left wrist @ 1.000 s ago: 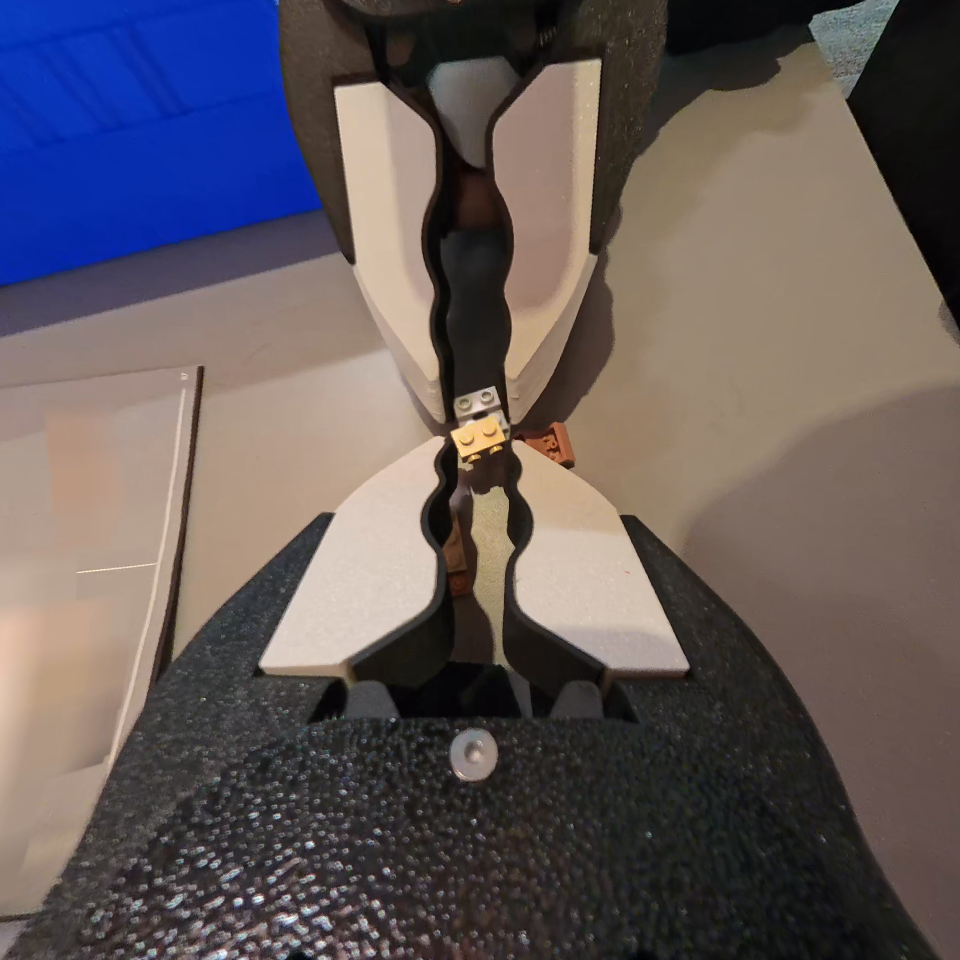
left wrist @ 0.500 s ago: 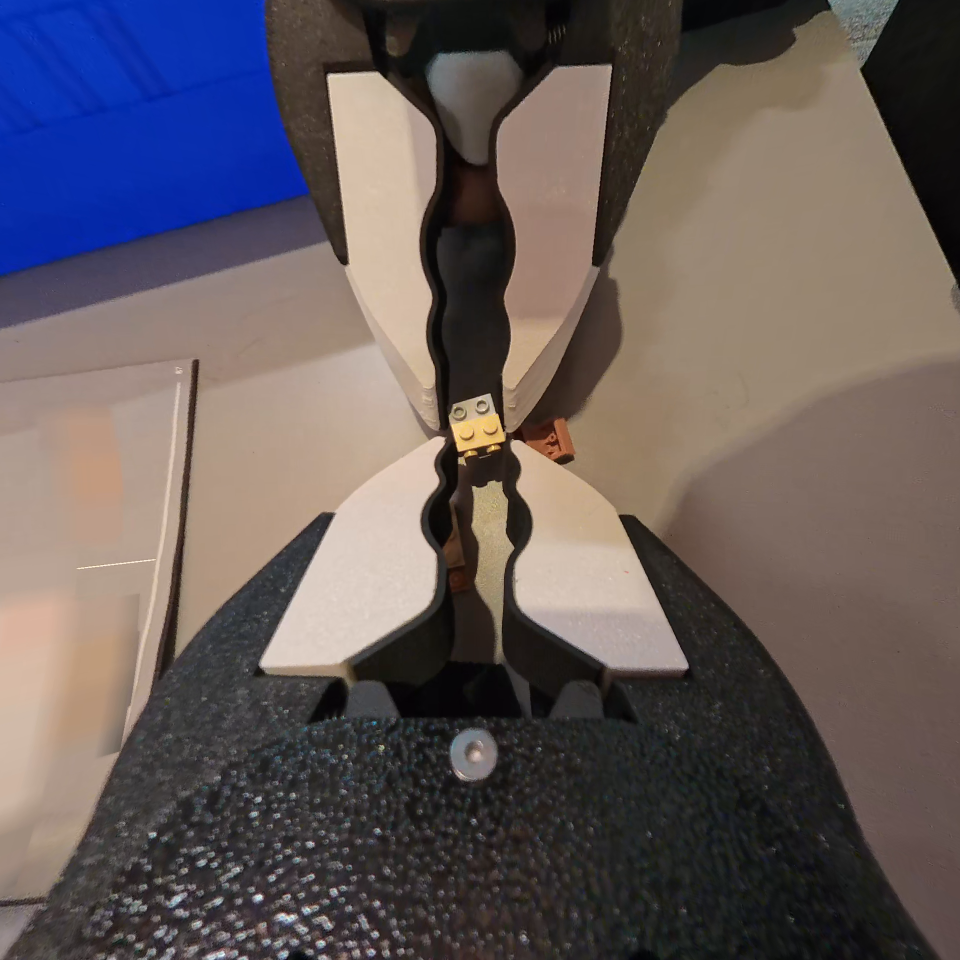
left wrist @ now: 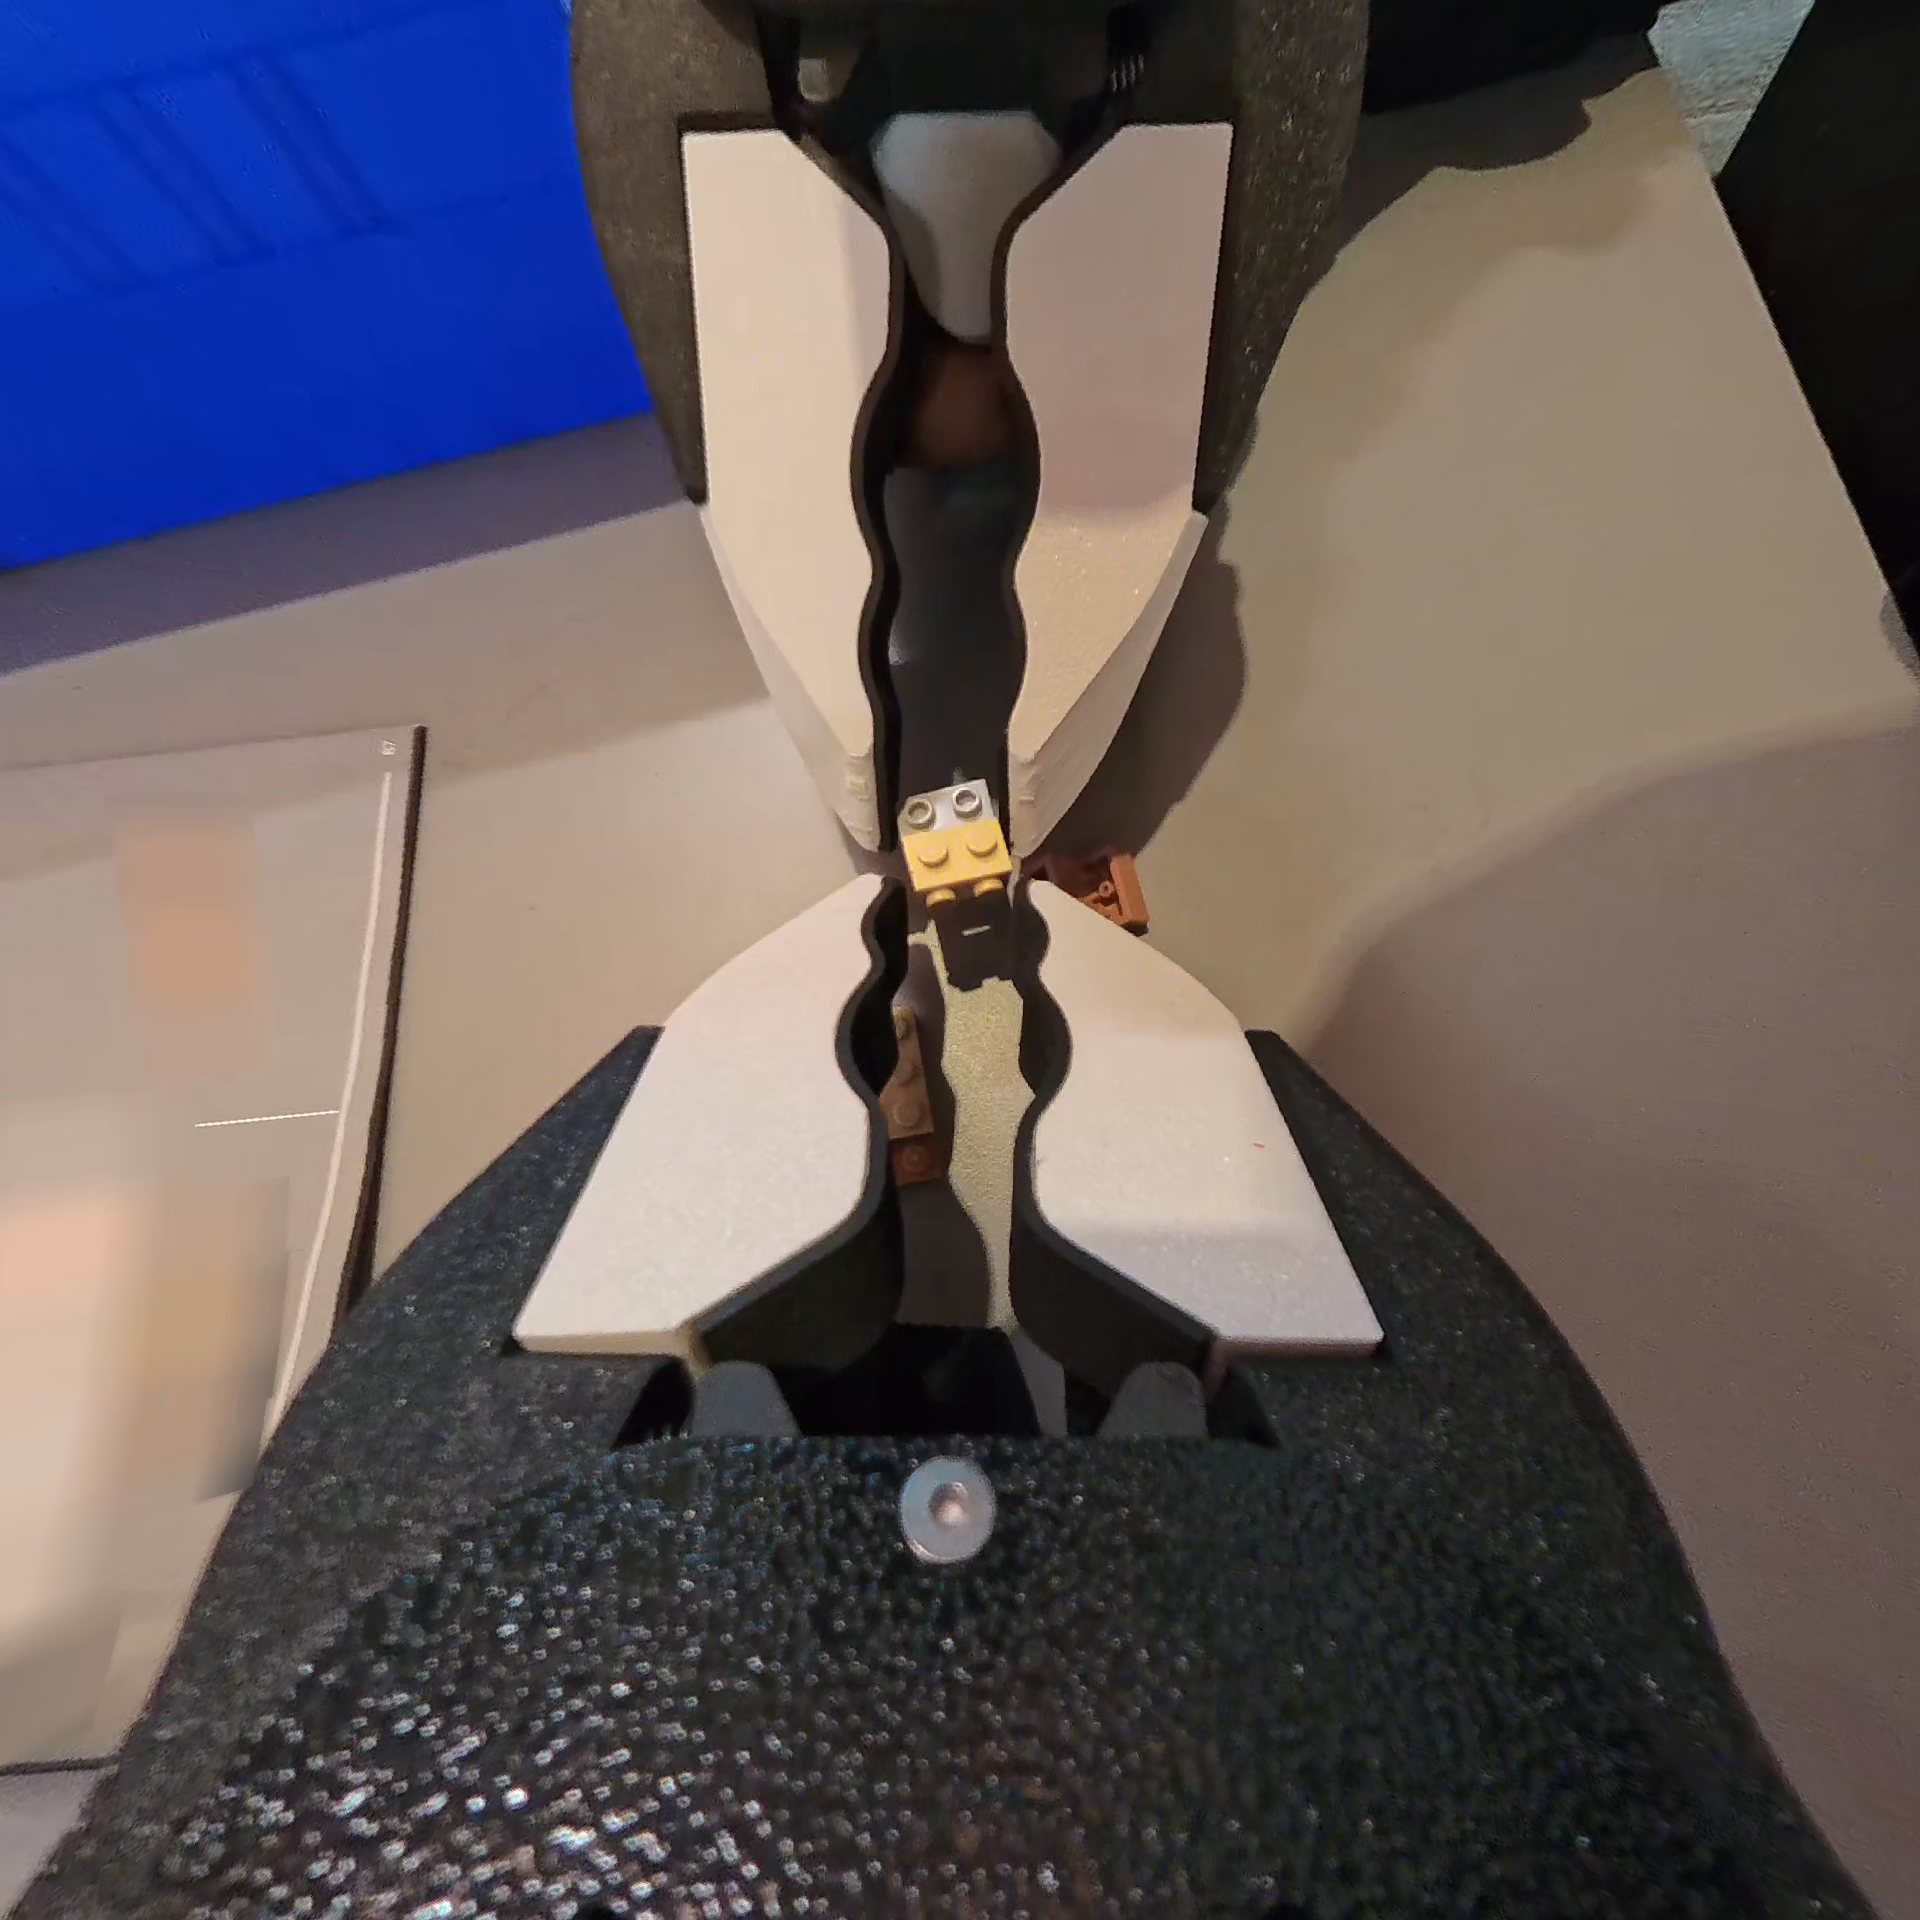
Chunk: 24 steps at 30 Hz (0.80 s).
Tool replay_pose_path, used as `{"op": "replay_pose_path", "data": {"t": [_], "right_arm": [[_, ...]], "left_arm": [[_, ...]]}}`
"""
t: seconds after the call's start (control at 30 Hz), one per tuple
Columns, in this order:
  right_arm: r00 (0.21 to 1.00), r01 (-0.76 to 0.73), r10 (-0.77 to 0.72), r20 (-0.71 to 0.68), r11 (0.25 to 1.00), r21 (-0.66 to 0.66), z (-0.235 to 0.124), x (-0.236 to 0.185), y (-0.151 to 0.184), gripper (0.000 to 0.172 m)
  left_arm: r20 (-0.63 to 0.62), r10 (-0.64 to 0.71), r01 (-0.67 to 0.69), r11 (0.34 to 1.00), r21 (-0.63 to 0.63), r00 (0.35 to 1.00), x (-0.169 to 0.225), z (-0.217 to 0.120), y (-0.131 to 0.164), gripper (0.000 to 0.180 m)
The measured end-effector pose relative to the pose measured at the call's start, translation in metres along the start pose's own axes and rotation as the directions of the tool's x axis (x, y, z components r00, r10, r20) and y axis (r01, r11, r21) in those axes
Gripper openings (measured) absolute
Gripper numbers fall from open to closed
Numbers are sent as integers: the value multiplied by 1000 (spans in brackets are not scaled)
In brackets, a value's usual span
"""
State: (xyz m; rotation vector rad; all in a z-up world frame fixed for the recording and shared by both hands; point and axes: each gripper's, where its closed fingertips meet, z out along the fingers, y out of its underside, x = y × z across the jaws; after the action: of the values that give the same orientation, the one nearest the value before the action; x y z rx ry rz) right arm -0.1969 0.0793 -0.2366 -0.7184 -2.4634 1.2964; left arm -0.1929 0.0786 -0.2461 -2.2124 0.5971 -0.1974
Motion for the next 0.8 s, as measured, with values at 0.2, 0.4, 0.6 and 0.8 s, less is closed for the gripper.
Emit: {"op": "replay_pose_path", "data": {"t": [0.2,0.4,0.6,0.8], "right_arm": [[1000,-20,20,8,999,28,-3,1,-3,18],[993,-104,100,59,992,68,-8,3,-7,18],[977,-188,175,121,977,101,-13,2,-11,18],[969,-211,193,155,971,112,-14,-2,-14,18]], "left_arm": [[22,2,-2,1000,19,1000,-3,-3,-3,23],[171,217,-236,967,96,961,-9,-21,-16,26],[366,569,-606,795,-17,736,-12,-22,-20,32],[436,679,-731,679,-66,591,-9,-19,-30,33]]}}
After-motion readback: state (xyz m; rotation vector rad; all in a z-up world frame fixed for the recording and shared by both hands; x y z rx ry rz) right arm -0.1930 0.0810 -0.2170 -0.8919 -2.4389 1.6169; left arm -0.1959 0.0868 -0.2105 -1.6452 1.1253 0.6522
